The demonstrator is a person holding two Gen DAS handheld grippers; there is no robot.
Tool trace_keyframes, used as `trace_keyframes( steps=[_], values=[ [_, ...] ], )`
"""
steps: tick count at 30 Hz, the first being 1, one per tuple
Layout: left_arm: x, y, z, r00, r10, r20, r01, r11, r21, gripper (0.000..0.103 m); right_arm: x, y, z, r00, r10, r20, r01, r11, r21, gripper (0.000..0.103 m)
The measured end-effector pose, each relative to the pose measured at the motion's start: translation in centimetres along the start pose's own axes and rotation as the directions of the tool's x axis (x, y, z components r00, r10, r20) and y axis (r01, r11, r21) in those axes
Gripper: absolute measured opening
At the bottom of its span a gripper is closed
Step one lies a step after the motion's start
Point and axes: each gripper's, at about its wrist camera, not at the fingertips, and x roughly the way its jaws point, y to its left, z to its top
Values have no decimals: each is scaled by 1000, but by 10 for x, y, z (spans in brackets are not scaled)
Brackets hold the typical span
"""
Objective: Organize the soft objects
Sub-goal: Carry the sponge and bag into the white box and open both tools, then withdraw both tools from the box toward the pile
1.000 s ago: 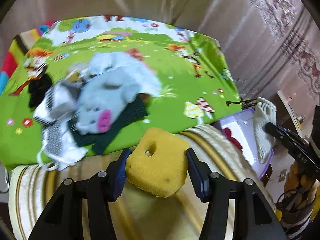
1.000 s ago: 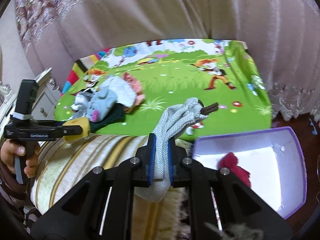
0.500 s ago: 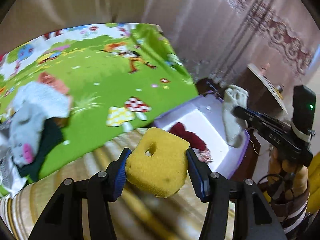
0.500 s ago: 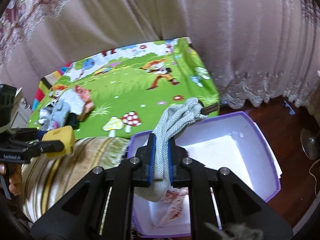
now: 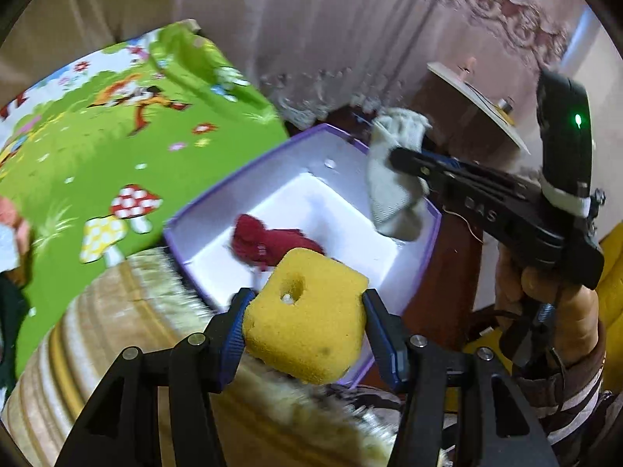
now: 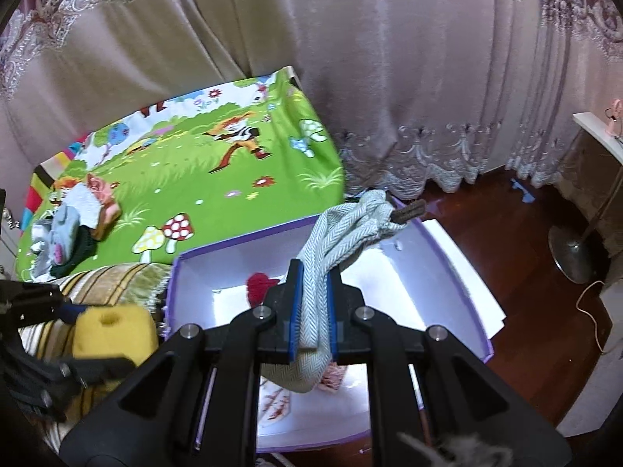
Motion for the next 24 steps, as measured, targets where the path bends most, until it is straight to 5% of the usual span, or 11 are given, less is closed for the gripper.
trace_keyframes(
  steps=[4,9,24],
  values=[
    [14,-11,3,999,-35,-20,35,999,18,69,2,-7,-1,1000,-26,-9,26,1000,13,22],
    [15,-7,5,999,-35,-18,34,999,-5,77,2,-15,-2,999,-42,-4,42,998,35,56],
    [-17,20,0,996,29,87,-21,995,-97,78,-4,-2,4,999,-41,14,41,999,5,69]
  ],
)
